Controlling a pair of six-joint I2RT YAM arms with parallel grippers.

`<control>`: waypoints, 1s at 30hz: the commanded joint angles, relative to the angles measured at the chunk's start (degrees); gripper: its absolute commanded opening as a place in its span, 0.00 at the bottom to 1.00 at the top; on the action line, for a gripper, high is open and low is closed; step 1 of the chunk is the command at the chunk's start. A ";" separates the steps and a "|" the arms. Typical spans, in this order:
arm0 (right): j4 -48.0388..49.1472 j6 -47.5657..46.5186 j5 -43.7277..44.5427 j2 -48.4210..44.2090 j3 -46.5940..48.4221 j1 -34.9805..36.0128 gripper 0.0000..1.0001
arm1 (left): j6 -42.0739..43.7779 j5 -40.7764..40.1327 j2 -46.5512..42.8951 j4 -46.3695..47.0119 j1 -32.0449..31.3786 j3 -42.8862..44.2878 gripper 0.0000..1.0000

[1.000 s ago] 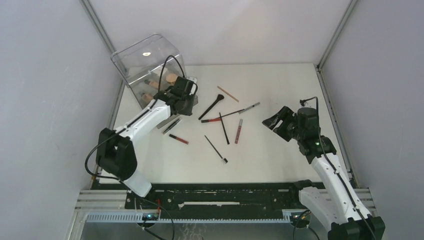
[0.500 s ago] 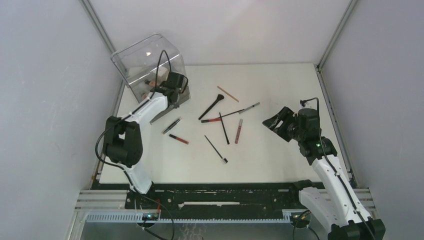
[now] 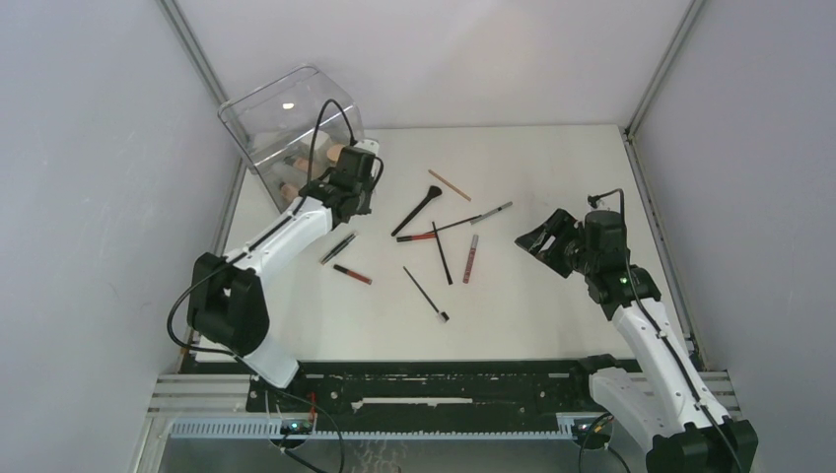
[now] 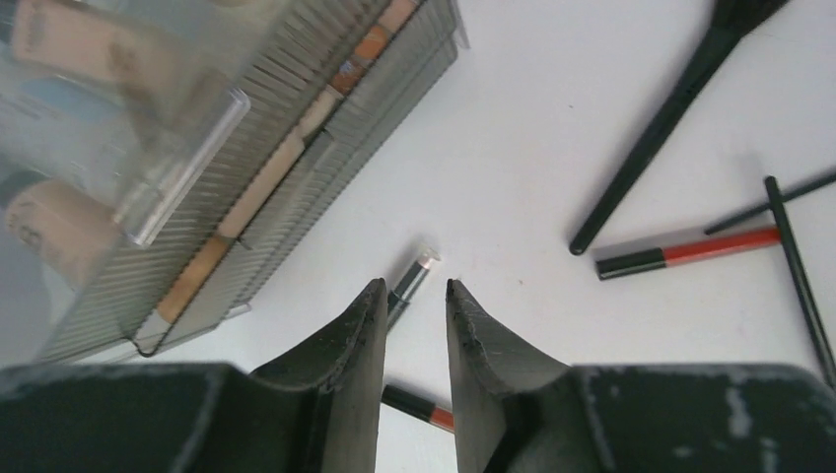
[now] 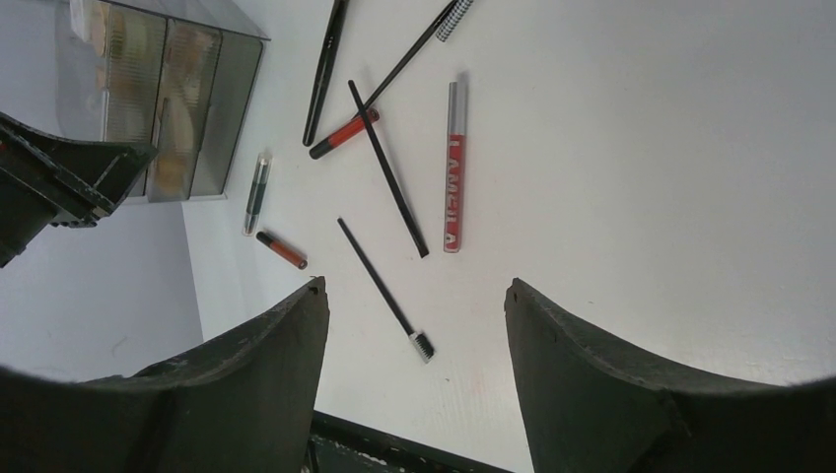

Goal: Organize the makeup
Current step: Close the drawer in the storage box.

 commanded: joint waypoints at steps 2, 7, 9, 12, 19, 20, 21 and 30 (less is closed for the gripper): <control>2.13 -0.92 0.29 -0.51 0.10 -0.26 0.73 | -3.58 3.91 -2.73 2.04 -0.06 -2.93 0.33; 0.73 -1.38 1.63 -2.08 -0.51 -0.27 0.73 | -3.84 8.22 -1.96 1.79 -0.81 -2.85 0.33; 0.43 -1.44 2.24 -2.45 -0.67 -0.28 0.73 | -2.61 10.93 -0.66 -0.22 -1.00 -1.56 0.36; 0.33 -1.23 2.66 -2.26 -0.80 -0.32 0.75 | -3.10 4.93 2.48 -6.29 -0.95 0.95 0.36; 1.28 -0.70 1.59 -1.94 -1.04 -0.25 0.75 | 3.78 -11.89 10.53 -2.01 1.95 1.26 0.28; 0.93 -0.65 1.83 -2.20 -1.02 -0.25 0.75 | 4.95 -14.87 10.84 0.72 2.14 0.69 0.29; 0.63 -0.75 1.98 -2.46 -1.06 -0.27 0.75 | 6.07 -17.06 10.78 3.97 2.35 -0.21 0.29; -3.18 -1.50 5.11 -6.28 -1.06 -0.45 0.76 | 13.62 -16.47 9.34 17.28 4.69 0.33 0.33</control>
